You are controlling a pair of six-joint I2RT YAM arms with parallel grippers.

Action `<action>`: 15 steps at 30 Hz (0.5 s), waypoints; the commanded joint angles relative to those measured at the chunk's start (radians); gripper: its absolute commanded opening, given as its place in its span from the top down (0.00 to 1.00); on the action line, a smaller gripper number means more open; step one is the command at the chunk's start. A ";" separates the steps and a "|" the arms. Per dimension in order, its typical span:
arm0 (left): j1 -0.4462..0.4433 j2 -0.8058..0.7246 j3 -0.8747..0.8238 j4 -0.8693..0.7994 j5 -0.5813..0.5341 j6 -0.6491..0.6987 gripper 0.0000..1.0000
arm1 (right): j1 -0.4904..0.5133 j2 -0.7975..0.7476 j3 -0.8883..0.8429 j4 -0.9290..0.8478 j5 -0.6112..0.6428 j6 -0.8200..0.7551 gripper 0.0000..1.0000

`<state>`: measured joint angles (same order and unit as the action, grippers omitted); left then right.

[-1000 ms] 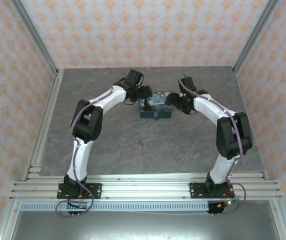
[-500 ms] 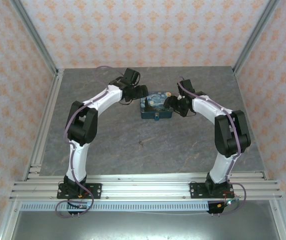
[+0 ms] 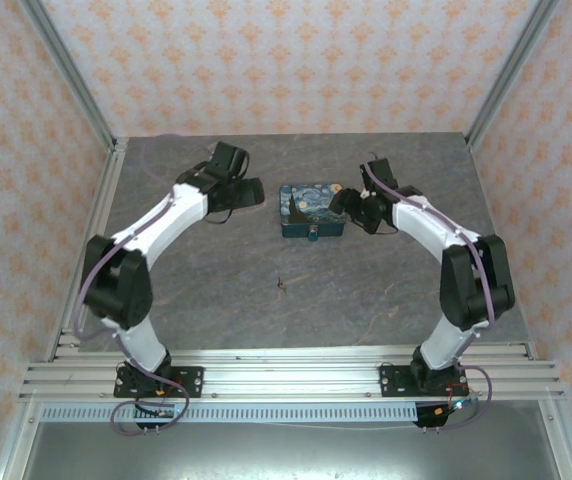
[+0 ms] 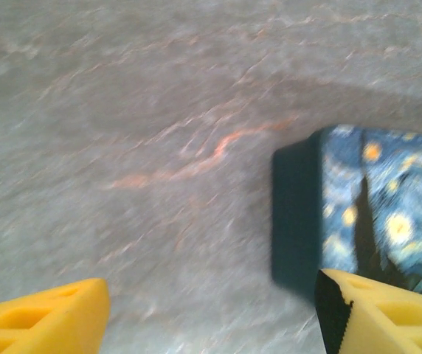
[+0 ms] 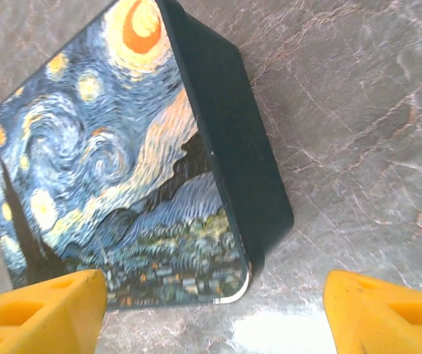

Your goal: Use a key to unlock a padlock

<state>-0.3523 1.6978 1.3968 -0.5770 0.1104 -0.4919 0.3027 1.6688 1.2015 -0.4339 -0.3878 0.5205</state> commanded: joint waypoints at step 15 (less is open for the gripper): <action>-0.439 -0.215 -0.422 -0.063 -0.299 -0.487 0.54 | 0.220 -0.181 -0.236 -0.018 0.188 0.043 0.28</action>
<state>-0.7197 1.4239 0.9146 -0.5888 -0.0544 -0.8413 0.5209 1.5227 0.9798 -0.4580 -0.2523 0.5423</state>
